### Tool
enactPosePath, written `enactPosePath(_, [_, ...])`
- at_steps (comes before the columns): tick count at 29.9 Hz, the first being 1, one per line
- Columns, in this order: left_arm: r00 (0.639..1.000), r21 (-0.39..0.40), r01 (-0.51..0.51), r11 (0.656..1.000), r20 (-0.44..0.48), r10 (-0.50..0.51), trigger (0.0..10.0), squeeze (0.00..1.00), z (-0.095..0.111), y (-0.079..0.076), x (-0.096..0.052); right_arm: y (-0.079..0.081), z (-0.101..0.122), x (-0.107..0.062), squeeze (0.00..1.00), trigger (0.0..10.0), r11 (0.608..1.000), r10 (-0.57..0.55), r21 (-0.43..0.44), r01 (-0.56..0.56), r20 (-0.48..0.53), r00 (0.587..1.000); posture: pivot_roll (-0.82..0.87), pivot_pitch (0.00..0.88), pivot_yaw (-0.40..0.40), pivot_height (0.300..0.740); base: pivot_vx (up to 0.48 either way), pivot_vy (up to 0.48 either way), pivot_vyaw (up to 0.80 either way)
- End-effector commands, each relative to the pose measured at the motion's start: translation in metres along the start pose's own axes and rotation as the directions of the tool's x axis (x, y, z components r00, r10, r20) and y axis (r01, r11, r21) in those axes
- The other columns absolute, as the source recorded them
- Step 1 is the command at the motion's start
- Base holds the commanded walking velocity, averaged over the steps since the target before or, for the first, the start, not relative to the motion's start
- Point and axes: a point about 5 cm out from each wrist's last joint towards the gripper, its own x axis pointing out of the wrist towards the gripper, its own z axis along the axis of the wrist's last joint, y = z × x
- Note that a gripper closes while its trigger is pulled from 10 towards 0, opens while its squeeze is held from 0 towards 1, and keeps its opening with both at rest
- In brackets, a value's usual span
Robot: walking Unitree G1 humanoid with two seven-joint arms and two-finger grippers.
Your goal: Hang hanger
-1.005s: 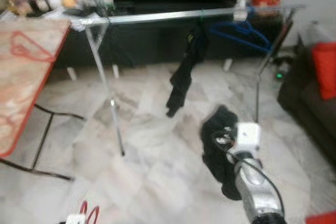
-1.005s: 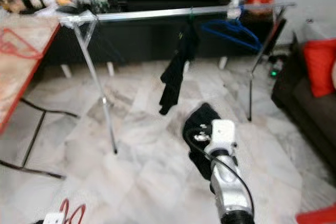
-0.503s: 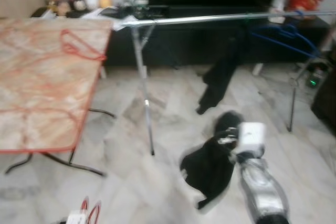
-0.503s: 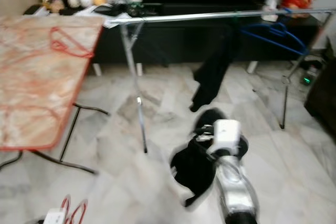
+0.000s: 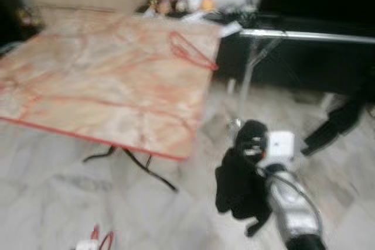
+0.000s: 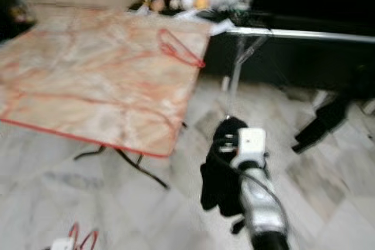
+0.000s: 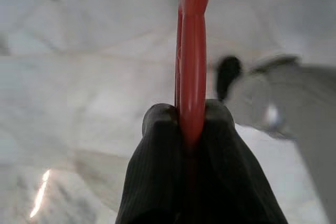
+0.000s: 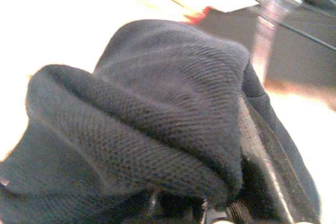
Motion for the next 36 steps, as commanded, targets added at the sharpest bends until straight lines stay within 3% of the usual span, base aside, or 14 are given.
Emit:
enactPosePath(1, [1.000,0.006,0.022,1.000,-0.016,-0.022,10.0,0.00,-0.003,-0.008,0.000,-0.014,0.014,0.003,0.00,10.0,0.999,-0.038,-0.022,0.039,0.058,0.998,0.00,0.000,-0.020,0.740,0.000,0.480,0.00])
enactPosePath(12, [1.000,0.007,0.029,1.000,-0.012,-0.029,10.0,0.00,-0.002,-0.010,0.001,-0.013,0.054,0.015,0.00,10.0,0.998,-0.052,-0.031,0.059,0.200,0.978,0.00,0.000,-0.024,0.740,0.000,0.480,0.00])
enactPosePath(20, [0.999,0.002,0.036,0.999,-0.007,-0.036,10.0,0.00,0.000,-0.014,0.001,-0.012,0.096,0.029,0.00,10.0,0.997,-0.017,-0.062,0.039,0.318,0.948,0.00,0.000,-0.028,0.740,0.000,0.480,0.00])
enactPosePath(27, [0.999,-0.001,0.040,0.999,-0.009,-0.040,10.0,0.00,0.000,-0.017,0.001,-0.018,0.110,0.042,0.00,10.0,0.996,-0.012,-0.082,0.043,0.342,0.940,0.00,0.000,-0.028,0.740,0.000,0.480,0.00])
enactPosePath(36, [0.999,0.009,0.040,0.999,-0.015,-0.040,10.0,0.00,-0.003,-0.019,0.001,-0.032,0.147,0.068,0.00,10.0,0.994,-0.048,-0.068,0.080,0.378,0.924,0.00,0.000,-0.024,0.740,0.000,0.480,0.00])
